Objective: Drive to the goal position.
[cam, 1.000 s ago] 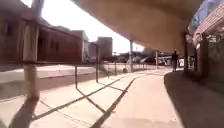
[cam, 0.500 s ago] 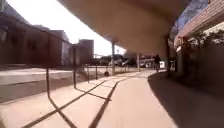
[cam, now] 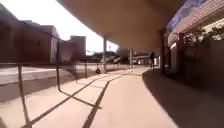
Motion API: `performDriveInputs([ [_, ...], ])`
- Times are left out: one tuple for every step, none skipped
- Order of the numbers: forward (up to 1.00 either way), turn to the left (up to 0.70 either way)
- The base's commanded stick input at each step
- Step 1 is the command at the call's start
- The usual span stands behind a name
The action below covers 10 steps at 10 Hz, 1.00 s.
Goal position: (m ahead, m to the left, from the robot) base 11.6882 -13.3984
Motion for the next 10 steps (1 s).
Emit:
performDriveInputs([
  [0.85,0.0],
  [0.85,0.0],
  [0.85,0.0],
  [0.85,0.0],
  [0.85,0.0],
  [0.85,0.0],
  [0.85,0.0],
  [0.85,0.0],
  [0.85,-0.34],
  [0.85,-0.34],
])
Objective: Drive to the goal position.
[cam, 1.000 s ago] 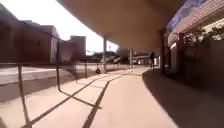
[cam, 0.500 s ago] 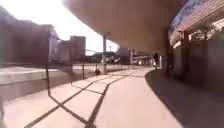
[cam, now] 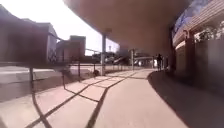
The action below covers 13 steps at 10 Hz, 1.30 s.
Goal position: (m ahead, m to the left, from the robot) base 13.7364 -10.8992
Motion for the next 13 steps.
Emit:
performDriveInputs([
  [0.85,-0.34],
  [0.85,-0.34],
  [0.85,-0.34],
  [0.85,0.0],
  [0.85,0.0],
  [0.85,0.0],
  [0.85,0.0],
  [0.85,0.0],
  [0.85,0.0],
  [0.85,0.0],
  [0.85,0.0],
  [0.85,0.0],
  [0.85,0.0],
])
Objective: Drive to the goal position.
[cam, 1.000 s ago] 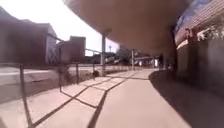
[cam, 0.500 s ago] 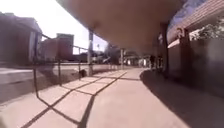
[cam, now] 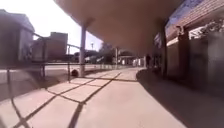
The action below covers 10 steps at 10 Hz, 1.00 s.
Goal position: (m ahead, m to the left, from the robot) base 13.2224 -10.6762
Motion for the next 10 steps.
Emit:
performDriveInputs([
  [0.85,0.0],
  [0.85,0.0],
  [0.85,0.0],
  [0.85,0.0],
  [0.85,0.0],
  [0.85,0.0],
  [0.85,0.0],
  [0.85,-0.02],
  [0.85,-0.15],
  [0.85,-0.29],
])
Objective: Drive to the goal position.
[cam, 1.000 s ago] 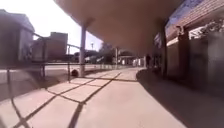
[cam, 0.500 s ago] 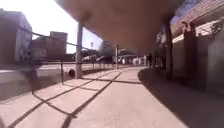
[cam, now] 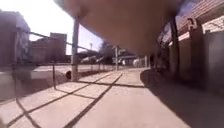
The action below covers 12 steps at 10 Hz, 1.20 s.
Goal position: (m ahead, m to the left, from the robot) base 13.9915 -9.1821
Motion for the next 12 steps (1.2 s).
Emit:
performDriveInputs([
  [0.85,-0.26],
  [0.85,-0.13],
  [0.85,0.0],
  [0.85,0.0],
  [0.85,0.0],
  [0.85,0.0],
  [0.85,0.0],
  [0.85,0.0],
  [0.85,0.0],
  [0.85,0.0],
  [0.85,-0.17],
  [0.85,-0.25],
])
